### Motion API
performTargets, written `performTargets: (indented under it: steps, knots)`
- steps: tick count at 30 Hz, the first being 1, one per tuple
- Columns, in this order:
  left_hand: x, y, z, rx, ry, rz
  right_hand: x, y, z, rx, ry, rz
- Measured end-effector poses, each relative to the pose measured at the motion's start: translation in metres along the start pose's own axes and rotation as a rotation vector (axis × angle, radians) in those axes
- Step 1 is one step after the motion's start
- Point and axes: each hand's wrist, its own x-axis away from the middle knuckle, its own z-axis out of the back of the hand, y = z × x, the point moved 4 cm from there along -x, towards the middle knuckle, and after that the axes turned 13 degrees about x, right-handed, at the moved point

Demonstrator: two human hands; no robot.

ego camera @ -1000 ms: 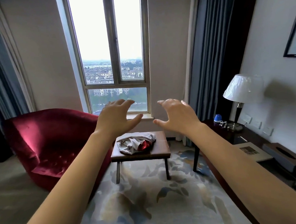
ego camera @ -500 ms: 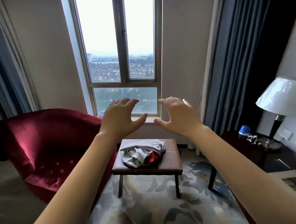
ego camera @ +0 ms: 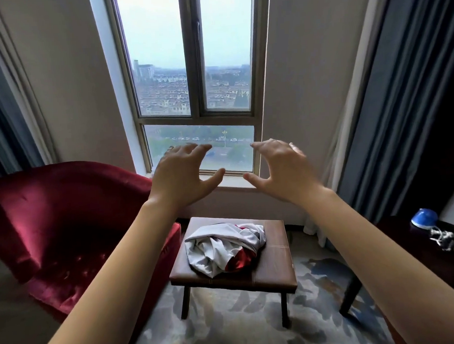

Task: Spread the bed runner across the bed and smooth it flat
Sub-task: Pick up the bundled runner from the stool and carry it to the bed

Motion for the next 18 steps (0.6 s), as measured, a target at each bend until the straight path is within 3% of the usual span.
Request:
performTargets:
  steps: [18]
  knots:
    - [-0.216, -0.149, -0.142, 0.026, -0.036, -0.049, -0.211, 0.068, -0.18, 0.018, -0.085, -0.098]
